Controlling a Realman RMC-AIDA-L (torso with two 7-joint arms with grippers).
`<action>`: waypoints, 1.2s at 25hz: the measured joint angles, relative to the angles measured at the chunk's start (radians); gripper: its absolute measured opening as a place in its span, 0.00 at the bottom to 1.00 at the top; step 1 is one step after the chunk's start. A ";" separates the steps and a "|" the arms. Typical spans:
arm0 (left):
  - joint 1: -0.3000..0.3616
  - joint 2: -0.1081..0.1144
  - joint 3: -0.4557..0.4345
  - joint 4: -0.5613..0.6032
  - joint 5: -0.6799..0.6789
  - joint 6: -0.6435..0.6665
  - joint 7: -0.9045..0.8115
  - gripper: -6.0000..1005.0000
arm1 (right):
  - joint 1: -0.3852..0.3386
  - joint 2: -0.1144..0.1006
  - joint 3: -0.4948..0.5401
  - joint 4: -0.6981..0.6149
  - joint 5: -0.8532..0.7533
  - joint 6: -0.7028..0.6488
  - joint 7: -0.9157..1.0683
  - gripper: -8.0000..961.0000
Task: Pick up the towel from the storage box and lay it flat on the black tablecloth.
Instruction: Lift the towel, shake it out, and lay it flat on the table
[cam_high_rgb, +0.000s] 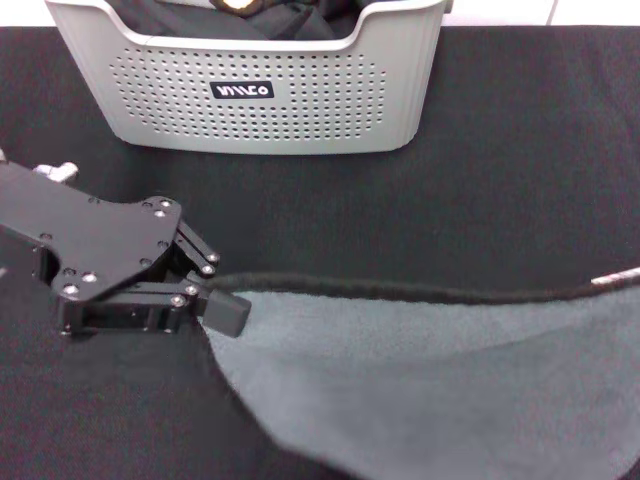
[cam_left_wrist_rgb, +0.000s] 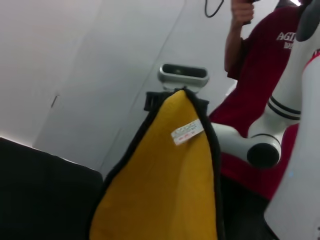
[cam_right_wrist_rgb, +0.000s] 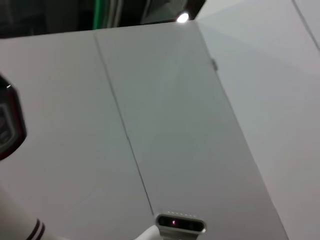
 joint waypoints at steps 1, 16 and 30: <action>0.000 0.003 0.004 -0.006 -0.003 -0.002 -0.007 0.02 | 0.023 0.001 0.000 0.045 -0.007 -0.002 0.012 0.01; -0.109 -0.160 -0.502 -0.168 0.715 -0.282 -0.074 0.02 | 0.660 0.002 0.059 1.111 -0.231 -0.118 -0.309 0.01; -0.131 -0.153 -0.506 -0.128 0.838 -0.443 -0.139 0.02 | 0.783 0.025 0.048 1.023 -0.275 -0.398 -0.307 0.01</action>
